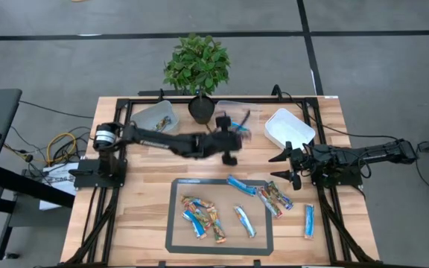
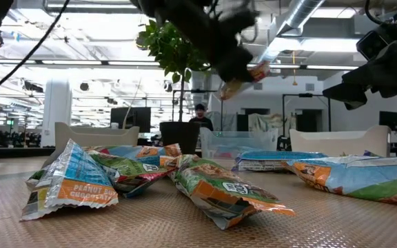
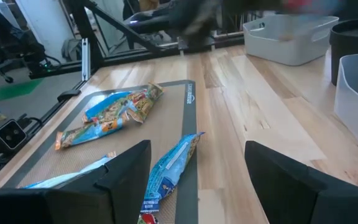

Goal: Pick and place Granola Bars by type
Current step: Put the red granola bar into the transparent bin

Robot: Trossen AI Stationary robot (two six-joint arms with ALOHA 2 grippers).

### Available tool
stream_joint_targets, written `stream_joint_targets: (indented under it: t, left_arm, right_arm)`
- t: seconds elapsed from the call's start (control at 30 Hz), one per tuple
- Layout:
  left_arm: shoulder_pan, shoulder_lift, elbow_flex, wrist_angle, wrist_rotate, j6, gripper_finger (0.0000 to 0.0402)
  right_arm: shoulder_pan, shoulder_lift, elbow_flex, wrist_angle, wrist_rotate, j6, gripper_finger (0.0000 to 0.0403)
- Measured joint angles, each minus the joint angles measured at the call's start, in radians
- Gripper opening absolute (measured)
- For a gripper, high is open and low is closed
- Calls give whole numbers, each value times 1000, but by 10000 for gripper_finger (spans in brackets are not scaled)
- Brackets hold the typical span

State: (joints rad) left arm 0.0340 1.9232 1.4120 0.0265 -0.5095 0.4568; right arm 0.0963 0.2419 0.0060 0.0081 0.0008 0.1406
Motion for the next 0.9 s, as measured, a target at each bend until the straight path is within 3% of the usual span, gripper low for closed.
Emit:
stream_joint_targets:
  t: [0.13, 0.3, 0.47, 0.6, 0.73, 0.9]
  left_arm:
    - [88, 34, 0, 28, 17, -6, 14]
    - [144, 104, 19, 71, 121, 3, 22]
    - [161, 193, 99, 104, 120, 76, 23]
    - [168, 229, 170, 32, 66, 80, 30]
    - [176, 234, 210, -50, 22, 58, 68]
    - [187, 235, 216, -99, 28, -14, 152]
  right_arm:
    - [0, 0, 0, 0, 0, 0, 256]
    - [0, -1, 0, 1, 0, 0, 256]
    - [0, 8, 0, 4, 1, 0, 256]
    - [0, 7, 0, 3, 0, 0, 256]
    - [0, 7, 0, 4, 0, 0, 256]
    - [0, 7, 0, 3, 0, 0, 256]
